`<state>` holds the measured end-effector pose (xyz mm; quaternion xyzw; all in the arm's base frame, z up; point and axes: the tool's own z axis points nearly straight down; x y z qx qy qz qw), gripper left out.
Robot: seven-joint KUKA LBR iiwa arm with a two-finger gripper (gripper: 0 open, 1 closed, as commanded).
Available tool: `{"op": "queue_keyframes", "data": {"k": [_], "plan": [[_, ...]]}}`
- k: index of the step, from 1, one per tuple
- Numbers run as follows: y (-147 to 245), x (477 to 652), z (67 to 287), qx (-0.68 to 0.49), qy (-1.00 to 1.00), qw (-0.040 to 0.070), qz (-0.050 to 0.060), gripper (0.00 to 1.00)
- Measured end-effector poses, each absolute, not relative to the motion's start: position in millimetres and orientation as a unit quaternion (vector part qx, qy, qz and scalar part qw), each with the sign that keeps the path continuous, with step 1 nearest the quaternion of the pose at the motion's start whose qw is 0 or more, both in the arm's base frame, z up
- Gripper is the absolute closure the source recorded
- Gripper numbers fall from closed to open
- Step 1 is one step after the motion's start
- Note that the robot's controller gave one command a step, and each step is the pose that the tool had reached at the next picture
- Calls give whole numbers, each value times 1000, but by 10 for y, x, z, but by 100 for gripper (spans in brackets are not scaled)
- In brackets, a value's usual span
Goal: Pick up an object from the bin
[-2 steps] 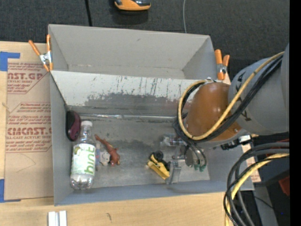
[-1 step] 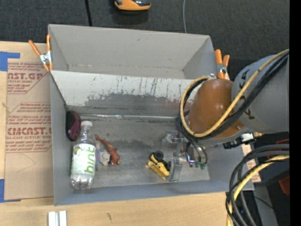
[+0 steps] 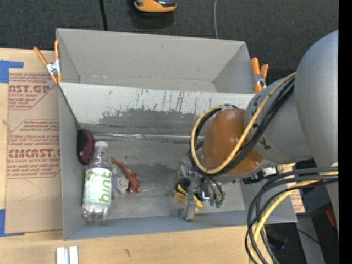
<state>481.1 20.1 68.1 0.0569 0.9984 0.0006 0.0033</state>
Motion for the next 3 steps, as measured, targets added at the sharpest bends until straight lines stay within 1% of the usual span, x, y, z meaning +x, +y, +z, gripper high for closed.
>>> {"op": "queue_keyframes", "data": {"k": [1, 3], "plan": [[216, 4805, 711, 79, 997, 1, 0, 100], [218, 4798, 751, 82, 997, 0, 0, 100]]}}
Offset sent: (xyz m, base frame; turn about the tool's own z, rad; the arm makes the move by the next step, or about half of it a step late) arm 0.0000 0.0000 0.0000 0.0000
